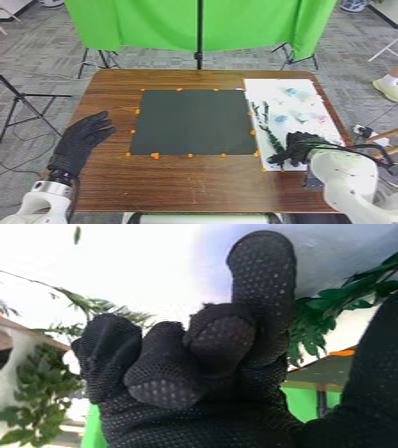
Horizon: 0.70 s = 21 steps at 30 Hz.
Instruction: Arrange flowers
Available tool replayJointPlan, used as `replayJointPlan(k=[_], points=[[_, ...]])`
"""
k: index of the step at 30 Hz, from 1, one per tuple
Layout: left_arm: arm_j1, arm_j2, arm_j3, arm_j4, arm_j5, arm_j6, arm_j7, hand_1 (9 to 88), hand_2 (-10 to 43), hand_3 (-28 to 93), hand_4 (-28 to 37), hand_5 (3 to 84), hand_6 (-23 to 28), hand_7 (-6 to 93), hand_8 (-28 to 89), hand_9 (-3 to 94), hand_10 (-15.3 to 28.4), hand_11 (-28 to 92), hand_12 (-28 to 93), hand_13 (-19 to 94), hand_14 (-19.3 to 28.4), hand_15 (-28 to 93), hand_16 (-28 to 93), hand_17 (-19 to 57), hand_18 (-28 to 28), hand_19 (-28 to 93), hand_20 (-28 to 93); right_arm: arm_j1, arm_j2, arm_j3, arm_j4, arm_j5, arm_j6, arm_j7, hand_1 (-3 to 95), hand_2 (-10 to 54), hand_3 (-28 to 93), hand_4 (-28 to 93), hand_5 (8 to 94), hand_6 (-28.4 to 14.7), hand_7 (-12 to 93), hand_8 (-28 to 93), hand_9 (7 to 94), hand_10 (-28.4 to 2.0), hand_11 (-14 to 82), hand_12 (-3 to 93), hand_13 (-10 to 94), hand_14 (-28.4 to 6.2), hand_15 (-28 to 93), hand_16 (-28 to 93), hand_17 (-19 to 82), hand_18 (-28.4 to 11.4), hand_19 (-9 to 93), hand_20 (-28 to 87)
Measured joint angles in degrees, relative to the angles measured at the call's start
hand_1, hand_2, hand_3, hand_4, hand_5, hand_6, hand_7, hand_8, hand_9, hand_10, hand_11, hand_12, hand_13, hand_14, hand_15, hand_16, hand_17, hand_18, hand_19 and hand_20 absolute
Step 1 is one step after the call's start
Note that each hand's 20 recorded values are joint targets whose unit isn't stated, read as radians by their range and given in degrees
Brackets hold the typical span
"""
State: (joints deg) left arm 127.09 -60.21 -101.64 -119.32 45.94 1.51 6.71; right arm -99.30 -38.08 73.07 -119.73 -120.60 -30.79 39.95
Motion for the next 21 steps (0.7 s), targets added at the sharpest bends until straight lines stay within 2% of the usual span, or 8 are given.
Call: replayJointPlan(k=[3,7,9,13,15,17,21], points=[[-0.01,0.0,0.0,0.0,0.03,-0.01,-0.17,26.7,3.9,71,-28.3,40.8,6.5,22.6,-11,37.7,15.1,29,15,30,18.3,47,-6,-6.5,24.2,60,-4,0.68,-0.14,-1.46,-0.19,-0.75,0.1,1.1,25.8,-9.5,72,-28,84.7,2.6,50,-16,89.4,-9.9,58.5,34.7,84,-9.2,79,31,55,-21.5,93,63],[-0.01,-0.02,0.01,0.0,0.04,-0.02,-0.3,26.7,3.9,71,-28.3,40.8,6.4,22.6,-11,37.6,15.1,29,15,30,18.3,47,-6,-6.5,24.2,60,-4,1.01,-0.84,-2.04,-0.6,-0.82,0.02,1.27,33.9,-9.5,81,-28,86.8,3.1,48,-16,91.5,-9.7,56.6,33.2,85,-8.8,78,30,55,-21.3,93,63],[-0.01,-0.03,0.01,0.01,0.05,-0.02,-0.36,26.7,3.8,71,-28.3,40.8,6.4,22.6,-11,37.6,15.1,29,15,30,18.3,47,-6,-6.6,24.3,60,-4,1.21,-1.19,-2.36,-0.71,-0.74,-0.01,1.02,36.7,-9.4,84,-28,87.7,2.5,46,-2,93.3,-9.8,54.9,31.9,86,-8.4,77,30,56,-21.1,93,62],[0.07,-0.1,0.0,0.01,0.06,-0.02,-0.44,26.7,3.8,72,-28.3,40.8,6.4,22.6,-11,37.7,15.1,29,15,30,18.3,47,-6,-6.6,24.3,60,-4,1.47,-1.83,-2.9,-0.71,-0.16,0.59,-1.41,35.0,-8.1,88,-23,88.9,0.7,47,1,93.7,-9.3,48.9,23.2,90,-6.7,69,29,56,-19.8,93,60],[0.12,-0.12,-0.01,0.01,0.06,-0.02,-0.46,26.7,3.8,72,-28.3,40.9,6.5,22.6,-11,37.7,15.1,29,15,30,18.3,47,-6,-6.6,24.3,60,-4,1.18,-2.06,-2.91,-0.34,-0.05,1.63,-4.29,34.8,-7.0,90,-20,89.7,-2.5,44,1,93.7,-9.5,44.3,21.1,93,-4.7,61,29,56,-18.8,93,55],[0.16,-0.13,-0.01,0.01,0.07,-0.02,-0.46,26.7,3.8,71,-28.3,40.9,6.5,22.5,-11,37.7,15.1,29,15,30,18.3,47,-6,-6.6,24.3,60,-4,0.61,-2.09,-2.88,0.15,-0.07,3.59,-7.02,32.6,-1.5,91,-18,93.3,-3.9,33,-8,92.9,-9.3,43.3,22.3,90,-3.4,64,25,55,-16.9,93,58],[0.24,-0.22,-0.01,0.01,0.08,0.01,-0.46,26.9,3.9,71,-28.3,40.8,6.4,22.7,-11,37.5,15.1,29,15,30,18.3,47,-6,-6.6,24.3,60,-4,-1.13,-2.11,-2.33,0.66,0.38,8.26,-7.63,33.4,-0.4,91,-13,93.7,-4.6,29,2,92.6,-9.7,41.2,22.9,91,-3.2,61,26,55,-17.1,93,56]])
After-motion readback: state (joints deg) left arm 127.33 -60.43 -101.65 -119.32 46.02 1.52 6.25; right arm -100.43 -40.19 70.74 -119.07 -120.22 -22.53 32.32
